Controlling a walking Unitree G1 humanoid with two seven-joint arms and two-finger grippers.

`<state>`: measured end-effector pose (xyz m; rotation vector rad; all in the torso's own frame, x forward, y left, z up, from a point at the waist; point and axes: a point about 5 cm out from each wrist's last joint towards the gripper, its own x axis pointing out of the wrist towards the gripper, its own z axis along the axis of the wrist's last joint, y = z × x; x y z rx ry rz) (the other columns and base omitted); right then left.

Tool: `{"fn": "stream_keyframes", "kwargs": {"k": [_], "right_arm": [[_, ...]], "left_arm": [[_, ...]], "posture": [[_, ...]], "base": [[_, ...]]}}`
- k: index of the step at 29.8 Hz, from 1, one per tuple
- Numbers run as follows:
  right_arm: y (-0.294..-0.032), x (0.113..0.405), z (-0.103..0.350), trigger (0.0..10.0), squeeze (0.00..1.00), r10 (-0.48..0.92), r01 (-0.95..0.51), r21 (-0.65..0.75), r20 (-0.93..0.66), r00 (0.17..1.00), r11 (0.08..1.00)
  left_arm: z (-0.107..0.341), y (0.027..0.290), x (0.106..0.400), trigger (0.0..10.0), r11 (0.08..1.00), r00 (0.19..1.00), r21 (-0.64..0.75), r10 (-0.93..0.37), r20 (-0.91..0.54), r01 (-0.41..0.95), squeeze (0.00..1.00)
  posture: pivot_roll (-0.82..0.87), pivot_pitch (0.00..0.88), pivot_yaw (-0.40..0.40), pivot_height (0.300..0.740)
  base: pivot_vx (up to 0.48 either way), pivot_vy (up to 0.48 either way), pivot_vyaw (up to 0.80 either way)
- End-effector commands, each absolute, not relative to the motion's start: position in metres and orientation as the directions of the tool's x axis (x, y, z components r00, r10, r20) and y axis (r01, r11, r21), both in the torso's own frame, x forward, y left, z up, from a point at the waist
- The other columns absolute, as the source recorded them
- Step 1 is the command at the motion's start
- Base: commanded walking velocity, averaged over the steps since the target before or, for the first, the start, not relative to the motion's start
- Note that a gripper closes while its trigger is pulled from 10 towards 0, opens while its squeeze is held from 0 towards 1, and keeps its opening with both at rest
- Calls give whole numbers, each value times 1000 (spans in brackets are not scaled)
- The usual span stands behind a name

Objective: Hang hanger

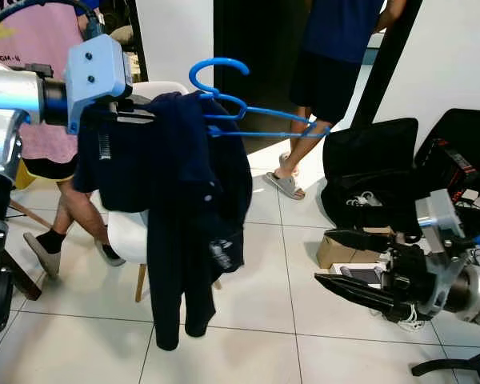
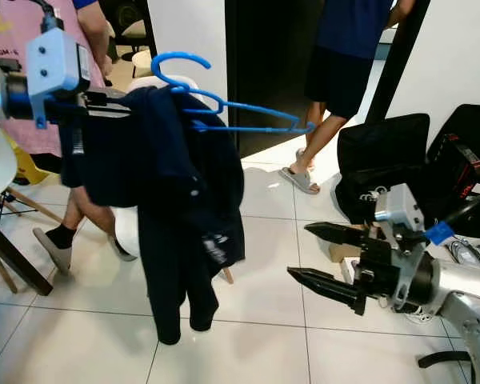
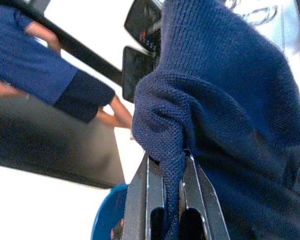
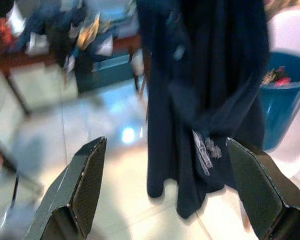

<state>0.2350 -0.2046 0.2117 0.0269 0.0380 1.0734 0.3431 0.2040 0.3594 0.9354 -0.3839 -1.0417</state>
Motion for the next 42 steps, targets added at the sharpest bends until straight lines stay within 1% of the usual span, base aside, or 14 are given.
{"fn": "stream_keyframes", "kwargs": {"k": [1,2,3,8,9,11,12,13,15,24,37,38,39,42], "right_arm": [[-199,246,211,10000,0,840,-838,94,28,542,537],[-199,246,211,10000,0,840,-838,94,28,542,537],[-192,265,220,10000,0,755,-771,204,164,635,604],[-184,273,232,10000,0,695,-753,331,296,656,569],[-182,275,231,10000,0,685,-735,333,274,675,591],[-181,277,230,10000,0,679,-722,331,257,688,607],[-181,282,227,10000,0,655,-687,339,224,722,642],[-181,286,226,10000,0,631,-656,347,198,750,671],[-182,288,225,10000,0,613,-633,360,184,768,685],[-175,291,221,10000,0,609,-604,395,128,783,692],[-150,279,219,10000,0,708,-683,412,117,696,603],[-147,277,219,2314,0,725,-697,410,115,680,589],[-146,276,219,0,0,731,-702,408,111,673,584],[-147,277,219,0,0,723,-692,408,104,683,595]], "left_arm": [[380,199,337,0,224,446,824,-894,-38,520,0],[380,199,337,0,224,446,824,-894,-38,520,0],[384,195,336,0,224,401,817,-916,-9,531,0],[387,192,335,0,228,376,816,-926,15,531,0],[390,191,335,2431,236,365,815,-931,32,530,0],[391,190,334,2431,241,356,813,-933,44,530,0],[394,188,333,7137,245,340,813,-938,63,528,0],[397,186,332,9294,246,321,812,-944,77,530,0],[398,184,331,10000,246,307,811,-948,85,532,0],[405,177,326,10000,239,250,809,-961,118,537,0],[410,172,321,10000,219,205,812,-971,126,542,0],[409,172,321,10000,217,202,810,-971,125,544,0],[408,172,321,10000,216,199,809,-972,125,547,0],[407,172,321,10000,215,197,807,-972,125,550,0]], "posture": [[-34,3,-4,740],[-34,3,-4,740],[-35,3,-4,740],[-35,1,-3,740],[-35,1,-3,740],[-40,0,-2,740],[-40,0,-3,740],[-41,0,-3,740],[-41,0,-3,740],[-45,0,-3,740],[-44,0,2,740],[-44,0,3,740],[-44,0,3,740],[-45,0,3,740]], "base": [[0,0,0],[0,0,0],[0,0,0],[0,0,0],[0,0,0],[0,0,0],[0,0,0],[0,0,0],[0,0,0],[0,0,0],[0,0,0],[0,0,0],[0,0,0],[0,0,0]]}}
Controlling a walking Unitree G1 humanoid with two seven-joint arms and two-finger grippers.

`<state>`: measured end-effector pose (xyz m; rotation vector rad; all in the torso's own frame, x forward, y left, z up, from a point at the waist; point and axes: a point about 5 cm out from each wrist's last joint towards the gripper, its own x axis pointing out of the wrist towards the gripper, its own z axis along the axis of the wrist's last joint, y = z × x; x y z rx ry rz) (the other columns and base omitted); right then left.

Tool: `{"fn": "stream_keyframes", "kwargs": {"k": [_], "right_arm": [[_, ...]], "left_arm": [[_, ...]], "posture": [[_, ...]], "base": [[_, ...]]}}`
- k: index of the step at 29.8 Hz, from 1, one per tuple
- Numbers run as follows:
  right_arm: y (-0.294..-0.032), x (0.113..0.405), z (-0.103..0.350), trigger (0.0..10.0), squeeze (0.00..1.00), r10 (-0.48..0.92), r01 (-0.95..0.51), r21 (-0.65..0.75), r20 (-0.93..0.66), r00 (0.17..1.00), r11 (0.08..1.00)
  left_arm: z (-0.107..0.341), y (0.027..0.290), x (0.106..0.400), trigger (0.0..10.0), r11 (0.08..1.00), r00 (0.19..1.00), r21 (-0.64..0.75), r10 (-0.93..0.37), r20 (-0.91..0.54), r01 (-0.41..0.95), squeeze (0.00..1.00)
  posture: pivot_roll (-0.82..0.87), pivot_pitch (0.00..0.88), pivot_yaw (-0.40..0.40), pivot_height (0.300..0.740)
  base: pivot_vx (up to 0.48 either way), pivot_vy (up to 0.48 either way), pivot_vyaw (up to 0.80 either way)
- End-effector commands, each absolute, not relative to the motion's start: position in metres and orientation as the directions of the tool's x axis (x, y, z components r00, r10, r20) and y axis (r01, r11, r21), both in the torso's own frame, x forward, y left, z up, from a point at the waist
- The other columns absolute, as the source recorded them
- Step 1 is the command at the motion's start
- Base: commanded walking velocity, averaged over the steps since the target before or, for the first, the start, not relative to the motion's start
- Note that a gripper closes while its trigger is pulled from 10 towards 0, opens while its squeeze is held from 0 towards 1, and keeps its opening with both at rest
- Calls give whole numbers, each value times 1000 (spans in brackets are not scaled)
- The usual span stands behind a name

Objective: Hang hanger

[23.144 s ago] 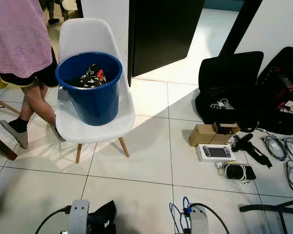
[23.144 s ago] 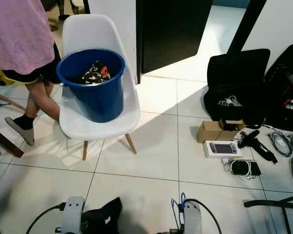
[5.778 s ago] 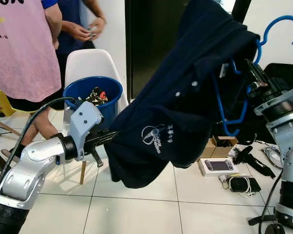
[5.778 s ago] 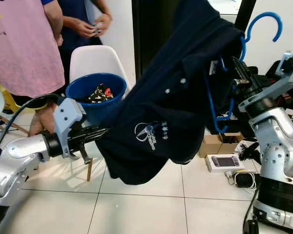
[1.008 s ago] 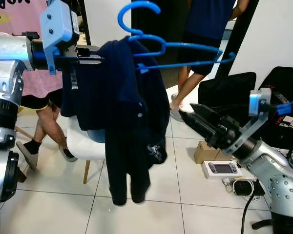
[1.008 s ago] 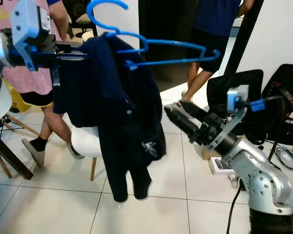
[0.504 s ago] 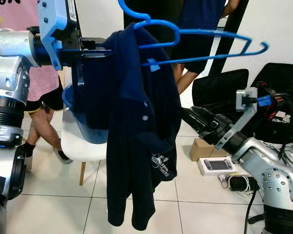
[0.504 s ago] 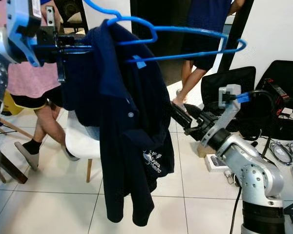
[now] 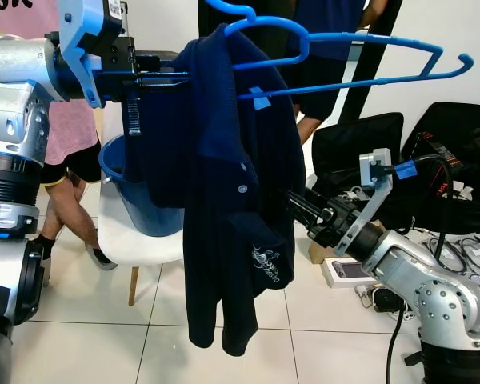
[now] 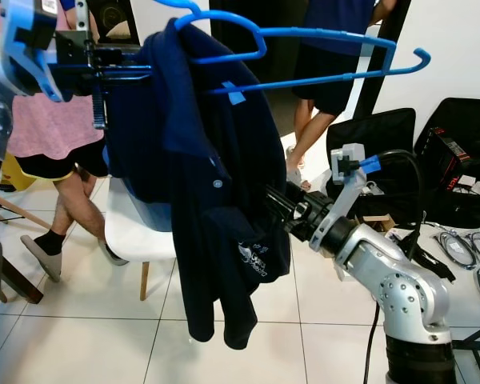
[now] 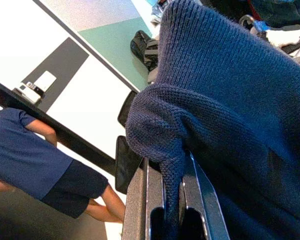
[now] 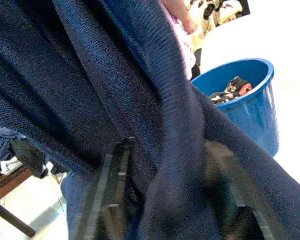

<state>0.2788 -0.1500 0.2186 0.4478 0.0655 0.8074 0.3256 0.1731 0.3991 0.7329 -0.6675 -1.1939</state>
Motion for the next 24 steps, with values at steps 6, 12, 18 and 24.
{"fn": "stream_keyframes", "kwargs": {"k": [6,12,18,24], "right_arm": [[-164,288,219,0,0,624,-599,419,94,776,682],[-169,291,221,0,0,591,-571,433,105,800,697],[-186,300,226,0,0,469,-480,468,149,871,742],[-205,306,231,0,0,362,-399,508,175,916,764]], "left_arm": [[406,177,321,10000,221,212,800,-970,121,557,0],[405,179,321,10000,224,218,797,-969,119,561,0],[390,188,322,10000,195,241,768,-969,55,610,0],[362,198,322,10000,143,265,720,-963,-58,679,0]], "posture": [[-46,0,2,740],[-45,0,0,740],[-45,3,0,740],[-46,8,-1,740]], "base": [[0,0,0],[0,0,0],[0,0,0],[0,0,0]]}}
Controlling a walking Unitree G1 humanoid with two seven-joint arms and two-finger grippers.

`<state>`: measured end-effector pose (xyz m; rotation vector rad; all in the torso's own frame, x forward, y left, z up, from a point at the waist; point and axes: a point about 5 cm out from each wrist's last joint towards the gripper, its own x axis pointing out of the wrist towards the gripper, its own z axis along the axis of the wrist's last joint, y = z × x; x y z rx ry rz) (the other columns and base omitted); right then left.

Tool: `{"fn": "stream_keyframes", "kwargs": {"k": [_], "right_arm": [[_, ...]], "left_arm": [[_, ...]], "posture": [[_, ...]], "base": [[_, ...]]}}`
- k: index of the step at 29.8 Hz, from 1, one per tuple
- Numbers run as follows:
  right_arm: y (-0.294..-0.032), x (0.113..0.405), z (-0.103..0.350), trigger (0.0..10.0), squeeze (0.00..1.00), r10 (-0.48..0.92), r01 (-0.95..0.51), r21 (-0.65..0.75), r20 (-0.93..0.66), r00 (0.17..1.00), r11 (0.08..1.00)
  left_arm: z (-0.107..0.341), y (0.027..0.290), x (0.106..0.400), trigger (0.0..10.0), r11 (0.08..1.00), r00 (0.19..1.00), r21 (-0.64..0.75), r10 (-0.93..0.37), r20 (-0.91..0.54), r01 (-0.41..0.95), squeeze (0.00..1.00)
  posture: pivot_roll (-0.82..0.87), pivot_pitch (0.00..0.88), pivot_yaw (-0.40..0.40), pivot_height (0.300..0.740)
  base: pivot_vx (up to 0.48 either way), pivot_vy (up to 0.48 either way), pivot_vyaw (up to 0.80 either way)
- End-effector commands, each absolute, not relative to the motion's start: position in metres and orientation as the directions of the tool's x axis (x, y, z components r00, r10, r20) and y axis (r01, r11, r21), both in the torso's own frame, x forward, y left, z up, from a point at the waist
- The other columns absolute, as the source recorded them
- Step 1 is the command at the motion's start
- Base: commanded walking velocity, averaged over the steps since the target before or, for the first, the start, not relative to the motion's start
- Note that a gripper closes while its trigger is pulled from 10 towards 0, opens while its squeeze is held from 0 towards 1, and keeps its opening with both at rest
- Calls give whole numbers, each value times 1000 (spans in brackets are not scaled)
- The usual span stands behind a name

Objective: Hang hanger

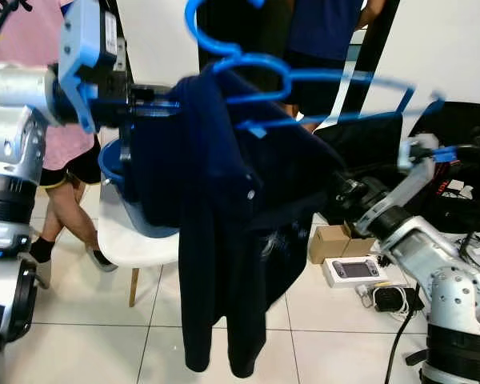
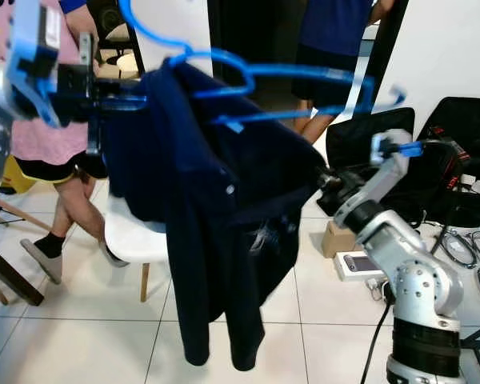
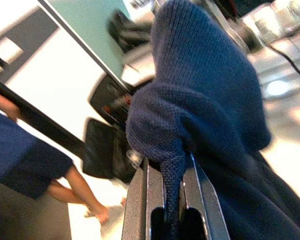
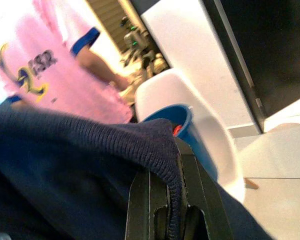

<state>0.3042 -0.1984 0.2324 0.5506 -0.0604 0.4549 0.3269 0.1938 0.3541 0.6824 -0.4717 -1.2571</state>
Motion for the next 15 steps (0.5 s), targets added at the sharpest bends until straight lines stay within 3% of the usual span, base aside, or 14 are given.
{"fn": "stream_keyframes", "kwargs": {"k": [1,6,15], "right_arm": [[-211,307,232,0,0,328,-369,518,173,929,771],[-218,309,233,0,0,278,-327,548,174,945,770],[-216,311,233,0,0,280,-325,553,167,945,767]], "left_arm": [[349,201,321,10000,121,264,692,-959,-104,711,0],[310,215,316,10000,89,278,605,-934,-226,791,0],[293,223,315,10000,99,313,582,-908,-279,807,0]], "posture": [[-47,12,-1,740],[-44,20,-5,740],[-40,21,-9,740]], "base": [[0,0,0],[0,0,0],[0,0,0]]}}
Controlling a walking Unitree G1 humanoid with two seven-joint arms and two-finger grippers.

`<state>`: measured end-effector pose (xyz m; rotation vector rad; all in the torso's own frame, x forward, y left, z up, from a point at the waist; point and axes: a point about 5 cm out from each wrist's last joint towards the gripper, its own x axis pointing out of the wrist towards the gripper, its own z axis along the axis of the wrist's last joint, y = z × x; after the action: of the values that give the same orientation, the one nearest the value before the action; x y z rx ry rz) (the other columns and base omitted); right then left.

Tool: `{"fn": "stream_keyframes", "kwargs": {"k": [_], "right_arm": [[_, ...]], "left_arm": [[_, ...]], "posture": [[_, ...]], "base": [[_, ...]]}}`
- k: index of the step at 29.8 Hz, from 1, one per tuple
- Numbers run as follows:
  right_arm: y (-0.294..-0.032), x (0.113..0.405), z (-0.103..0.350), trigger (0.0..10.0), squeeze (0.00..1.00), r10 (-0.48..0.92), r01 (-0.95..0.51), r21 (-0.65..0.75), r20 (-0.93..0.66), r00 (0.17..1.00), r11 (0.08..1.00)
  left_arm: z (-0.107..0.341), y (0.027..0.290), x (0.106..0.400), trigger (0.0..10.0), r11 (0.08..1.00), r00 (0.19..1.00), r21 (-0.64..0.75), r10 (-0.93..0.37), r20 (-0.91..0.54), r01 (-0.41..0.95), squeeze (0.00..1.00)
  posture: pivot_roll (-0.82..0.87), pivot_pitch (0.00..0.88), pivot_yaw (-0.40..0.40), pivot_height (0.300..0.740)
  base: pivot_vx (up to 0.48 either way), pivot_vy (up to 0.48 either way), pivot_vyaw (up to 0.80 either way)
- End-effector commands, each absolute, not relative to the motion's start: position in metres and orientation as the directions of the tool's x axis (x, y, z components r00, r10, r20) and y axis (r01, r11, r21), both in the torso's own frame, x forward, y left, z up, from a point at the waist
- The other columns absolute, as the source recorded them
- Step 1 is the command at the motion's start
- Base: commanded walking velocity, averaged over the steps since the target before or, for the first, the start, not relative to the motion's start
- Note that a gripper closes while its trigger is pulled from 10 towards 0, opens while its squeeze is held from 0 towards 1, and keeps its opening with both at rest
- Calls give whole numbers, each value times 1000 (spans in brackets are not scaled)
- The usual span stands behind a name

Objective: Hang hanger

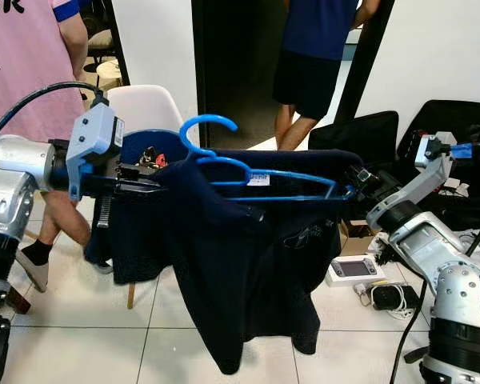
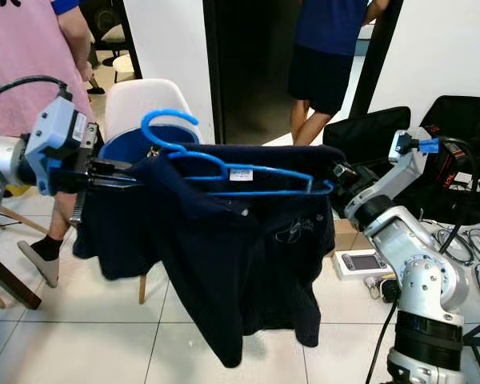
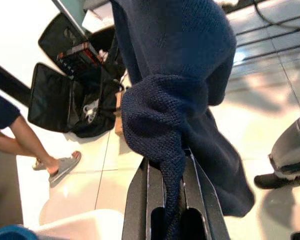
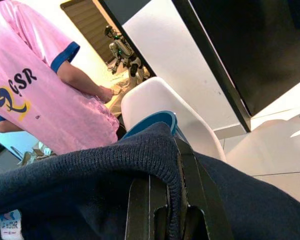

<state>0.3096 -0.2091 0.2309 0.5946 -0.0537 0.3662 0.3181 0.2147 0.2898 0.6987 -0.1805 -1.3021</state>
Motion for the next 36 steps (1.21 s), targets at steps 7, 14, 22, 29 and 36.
{"fn": "stream_keyframes", "kwargs": {"k": [7,14,22,29,36], "right_arm": [[-210,312,233,0,0,305,-339,546,155,940,766],[-209,311,227,0,0,319,-329,522,113,941,787],[-204,313,224,0,0,334,-333,514,95,938,790],[-193,314,233,0,0,358,-368,474,115,927,800],[-183,314,239,0,0,384,-399,449,129,914,799]], "left_arm": [[295,224,323,10000,187,421,648,-878,-226,738,0],[296,227,323,10000,229,465,660,-861,-205,715,0],[289,229,324,10000,216,489,668,-835,-252,713,0],[269,213,330,10000,235,509,647,-815,-275,725,0],[254,199,339,10000,303,551,623,-795,-251,721,0]], "posture": [[-42,19,-9,740],[-43,12,-14,740],[-39,6,-14,740],[-37,5,-13,740],[-44,4,-9,740]], "base": [[0,0,0],[0,0,0],[0,0,0],[0,0,0],[0,0,0]]}}
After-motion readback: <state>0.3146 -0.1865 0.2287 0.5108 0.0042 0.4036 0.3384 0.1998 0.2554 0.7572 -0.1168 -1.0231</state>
